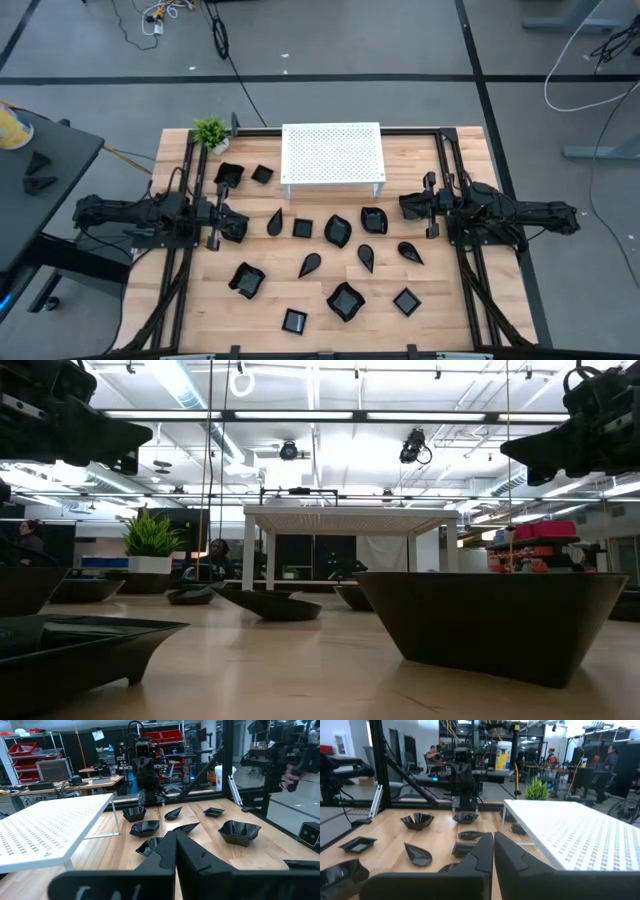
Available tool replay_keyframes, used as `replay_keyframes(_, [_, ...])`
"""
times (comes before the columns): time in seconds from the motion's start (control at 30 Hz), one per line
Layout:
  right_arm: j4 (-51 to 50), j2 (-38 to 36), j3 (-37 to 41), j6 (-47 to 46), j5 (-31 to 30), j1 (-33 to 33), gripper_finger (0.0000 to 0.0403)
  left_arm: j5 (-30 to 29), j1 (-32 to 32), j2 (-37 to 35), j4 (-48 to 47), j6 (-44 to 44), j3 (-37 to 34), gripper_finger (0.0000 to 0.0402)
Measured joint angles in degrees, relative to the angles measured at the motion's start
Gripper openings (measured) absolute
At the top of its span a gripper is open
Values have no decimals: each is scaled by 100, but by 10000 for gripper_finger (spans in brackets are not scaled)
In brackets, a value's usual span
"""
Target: Pick & Place Mini shaped plates
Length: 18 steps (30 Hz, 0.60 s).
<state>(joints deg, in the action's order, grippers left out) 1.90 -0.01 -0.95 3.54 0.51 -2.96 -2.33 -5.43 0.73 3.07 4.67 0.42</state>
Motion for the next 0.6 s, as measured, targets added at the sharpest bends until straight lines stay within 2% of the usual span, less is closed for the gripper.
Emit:
replay_keyframes(0.2, [739,0,0,-699,0,0,20,-1,0,0,0,0,0,3])
replay_keyframes(0.6, [3247,0,0,-1664,-8,0,20,0,0,0,0,0,0,3])
